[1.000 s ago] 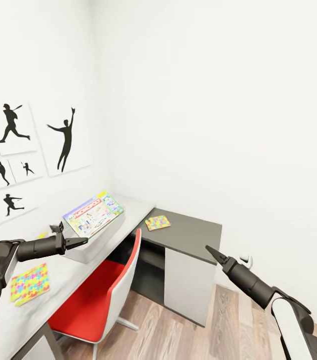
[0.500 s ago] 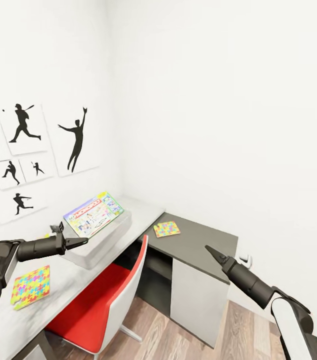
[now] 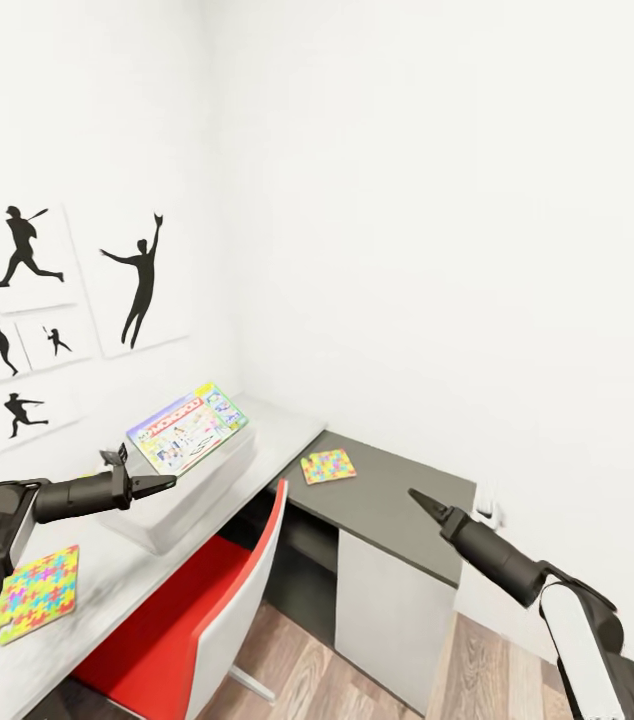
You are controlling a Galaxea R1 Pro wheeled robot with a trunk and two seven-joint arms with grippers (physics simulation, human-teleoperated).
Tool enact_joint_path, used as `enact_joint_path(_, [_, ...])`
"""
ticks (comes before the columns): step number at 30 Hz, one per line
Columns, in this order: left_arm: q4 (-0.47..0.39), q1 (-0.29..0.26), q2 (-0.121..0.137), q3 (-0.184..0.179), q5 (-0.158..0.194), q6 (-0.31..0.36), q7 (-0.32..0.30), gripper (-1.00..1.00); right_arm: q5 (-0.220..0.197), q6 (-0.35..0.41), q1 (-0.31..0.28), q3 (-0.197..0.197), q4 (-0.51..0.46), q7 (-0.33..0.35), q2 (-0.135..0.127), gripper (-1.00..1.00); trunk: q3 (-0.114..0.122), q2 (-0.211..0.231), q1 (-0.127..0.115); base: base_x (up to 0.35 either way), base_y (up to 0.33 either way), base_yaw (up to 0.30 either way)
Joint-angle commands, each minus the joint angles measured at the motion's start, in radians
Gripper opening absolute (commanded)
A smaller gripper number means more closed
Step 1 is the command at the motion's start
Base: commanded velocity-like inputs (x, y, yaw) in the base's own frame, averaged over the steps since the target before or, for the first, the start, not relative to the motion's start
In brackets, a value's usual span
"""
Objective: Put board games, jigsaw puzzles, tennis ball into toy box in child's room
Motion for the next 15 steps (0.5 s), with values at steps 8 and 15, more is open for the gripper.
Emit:
enact_joint_path(8, [0.0,0.0,0.0,0.003,-0.004,0.01,-0.006,-1.0,0.022,0.174,-0.065,0.025,-0.016,-0.175,-0.011,1.0,0.0,-0.001,0.0,0.104,-0.081,0.0])
enact_joint_path(15, [0.0,0.0,0.001,0.003,-0.005,0.01,-0.008,-1.0,0.023,0.183,-0.065,0.03,-0.019,-0.183,-0.004,1.0,0.0,-0.001,0.0,0.092,-0.08,0.0])
